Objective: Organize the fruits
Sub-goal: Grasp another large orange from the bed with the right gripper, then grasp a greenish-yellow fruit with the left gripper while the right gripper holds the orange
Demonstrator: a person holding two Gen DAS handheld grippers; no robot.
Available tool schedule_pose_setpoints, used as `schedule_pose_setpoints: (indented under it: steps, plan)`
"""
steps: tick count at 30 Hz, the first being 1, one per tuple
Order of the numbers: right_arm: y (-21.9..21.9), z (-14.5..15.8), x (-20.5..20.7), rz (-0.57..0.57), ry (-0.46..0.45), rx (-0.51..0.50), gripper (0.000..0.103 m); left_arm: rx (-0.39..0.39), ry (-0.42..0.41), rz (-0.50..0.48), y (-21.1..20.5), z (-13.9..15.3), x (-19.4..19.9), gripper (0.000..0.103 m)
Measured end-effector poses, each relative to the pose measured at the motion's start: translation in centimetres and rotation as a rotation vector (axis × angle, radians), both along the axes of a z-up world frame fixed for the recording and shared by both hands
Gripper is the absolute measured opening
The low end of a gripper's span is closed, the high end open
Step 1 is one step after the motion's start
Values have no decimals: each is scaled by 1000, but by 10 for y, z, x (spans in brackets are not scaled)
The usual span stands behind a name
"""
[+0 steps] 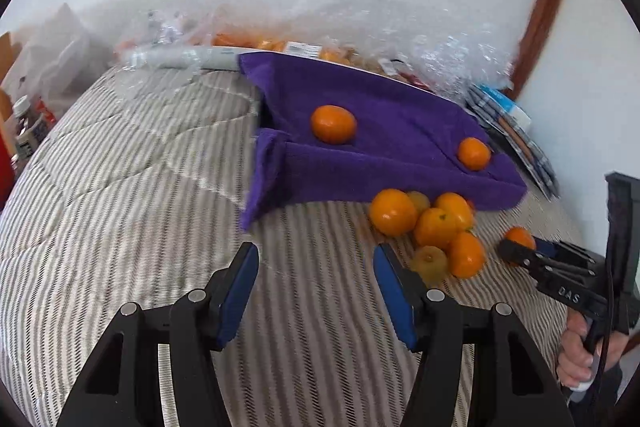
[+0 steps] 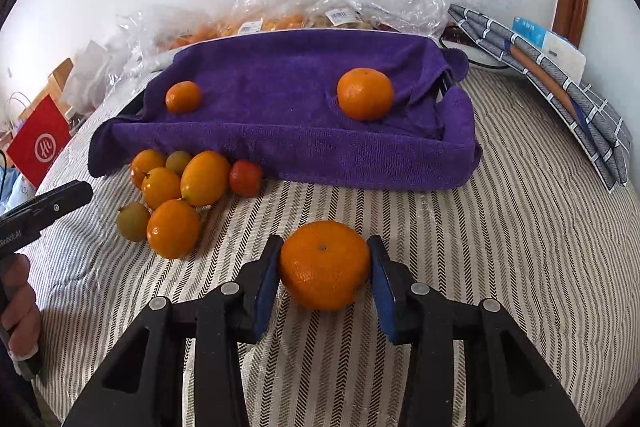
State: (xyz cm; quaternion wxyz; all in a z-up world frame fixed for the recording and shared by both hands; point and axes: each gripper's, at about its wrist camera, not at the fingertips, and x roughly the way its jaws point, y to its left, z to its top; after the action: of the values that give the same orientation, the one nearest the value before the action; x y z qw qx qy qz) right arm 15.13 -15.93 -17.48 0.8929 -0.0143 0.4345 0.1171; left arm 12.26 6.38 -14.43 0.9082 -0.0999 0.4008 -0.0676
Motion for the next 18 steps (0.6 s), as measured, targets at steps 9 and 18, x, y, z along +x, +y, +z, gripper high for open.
schedule_pose_setpoints:
  steps: [9,18]
  plan:
    - [-25,12,-14,-52,-79,108,41,-1,43,-148,-52,-4,2,58]
    - [-32,17,-16,-62,-110,122,36,165,78,-143,-89,-8,15,38]
